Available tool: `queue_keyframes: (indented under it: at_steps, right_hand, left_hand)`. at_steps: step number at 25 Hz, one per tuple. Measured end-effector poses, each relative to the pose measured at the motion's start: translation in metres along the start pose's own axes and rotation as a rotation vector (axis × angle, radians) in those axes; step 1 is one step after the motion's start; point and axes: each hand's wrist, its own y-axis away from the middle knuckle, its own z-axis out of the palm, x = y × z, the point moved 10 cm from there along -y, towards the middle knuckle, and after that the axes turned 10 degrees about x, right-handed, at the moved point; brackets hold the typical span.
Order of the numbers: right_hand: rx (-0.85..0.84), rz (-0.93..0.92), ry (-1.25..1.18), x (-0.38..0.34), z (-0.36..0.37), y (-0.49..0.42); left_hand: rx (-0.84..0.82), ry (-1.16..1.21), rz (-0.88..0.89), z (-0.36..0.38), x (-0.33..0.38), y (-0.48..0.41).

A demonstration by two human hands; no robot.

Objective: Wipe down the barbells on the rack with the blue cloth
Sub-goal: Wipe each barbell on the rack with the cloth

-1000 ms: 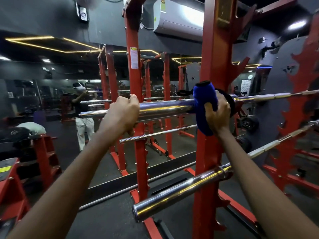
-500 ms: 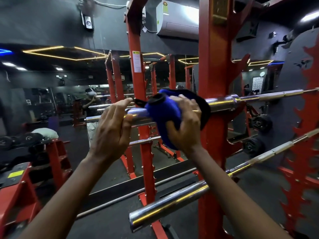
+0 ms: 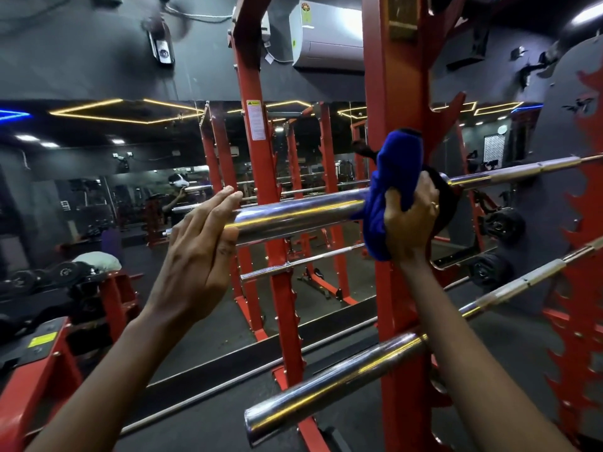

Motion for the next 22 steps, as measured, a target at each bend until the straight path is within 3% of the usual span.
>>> queue_keyframes:
  at_steps: [8, 10, 12, 14, 17, 19, 22]
  right_hand:
    - [-0.318, -0.426, -0.203, -0.166, 0.057, 0.134]
    - [-0.357, -0.638, -0.148, -0.172, 0.053, 0.145]
    - [-0.406, -0.758, -0.128, -0.149, 0.045, 0.129]
    - [-0.38, -0.687, -0.125, -0.103, 0.033, 0.087]
    - [-0.21, -0.252, -0.096, -0.04, -0.004, 0.024]
    - [-0.133, 0.013, -0.086, -0.02, -0.024, 0.01]
    - [-0.052, 0.078, -0.086, -0.016, -0.037, -0.011]
  left_hand:
    - [0.028, 0.432, -0.149, -0.005, -0.015, 0.012]
    - [0.025, 0.564, -0.206, -0.005, -0.019, 0.011]
    - [0.0, 0.46, -0.186, -0.006, -0.014, 0.009]
    - [-0.008, 0.147, -0.081, -0.005, -0.007, 0.01]
    - [0.067, -0.163, 0.072, 0.002, 0.004, 0.007]
    - [0.15, -0.217, 0.145, 0.005, 0.01, -0.005]
    - [0.233, -0.165, 0.134, -0.001, 0.016, -0.024]
